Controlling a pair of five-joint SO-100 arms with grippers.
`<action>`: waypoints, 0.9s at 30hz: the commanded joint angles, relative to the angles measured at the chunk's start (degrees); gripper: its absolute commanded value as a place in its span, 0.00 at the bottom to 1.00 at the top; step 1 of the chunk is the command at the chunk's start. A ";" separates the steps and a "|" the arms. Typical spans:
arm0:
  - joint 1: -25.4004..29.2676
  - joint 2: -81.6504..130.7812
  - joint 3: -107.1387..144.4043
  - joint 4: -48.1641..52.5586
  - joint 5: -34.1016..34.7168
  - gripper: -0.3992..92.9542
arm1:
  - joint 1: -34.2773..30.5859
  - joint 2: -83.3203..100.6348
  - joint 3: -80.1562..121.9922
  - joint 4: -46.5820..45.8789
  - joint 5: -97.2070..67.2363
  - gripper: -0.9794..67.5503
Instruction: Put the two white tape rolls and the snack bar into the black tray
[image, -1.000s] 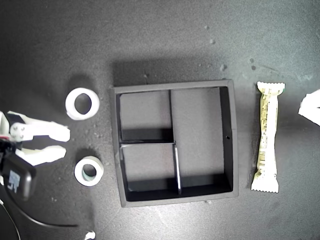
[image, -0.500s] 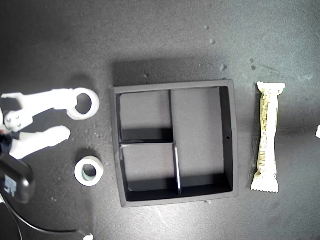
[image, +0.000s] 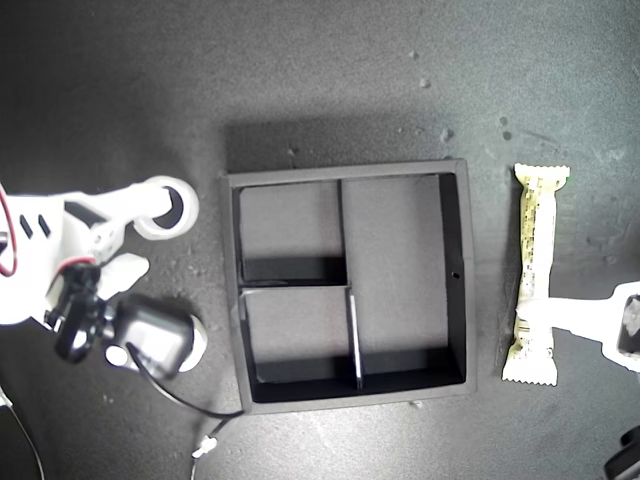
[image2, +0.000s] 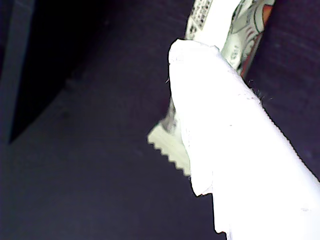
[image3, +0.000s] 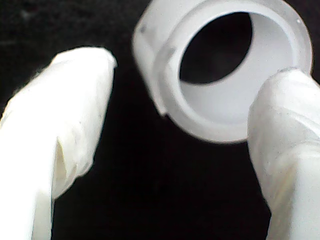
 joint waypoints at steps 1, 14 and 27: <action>0.26 -1.93 -2.20 -0.79 -1.14 0.23 | -0.09 -0.09 -0.18 0.79 -0.62 0.38; -1.67 -12.13 -4.75 -4.48 -0.44 0.23 | -0.18 -0.62 6.77 0.79 0.00 0.38; -5.27 -24.26 -8.53 -7.91 -0.44 0.18 | 0.79 -13.71 2.72 -2.02 -4.13 0.38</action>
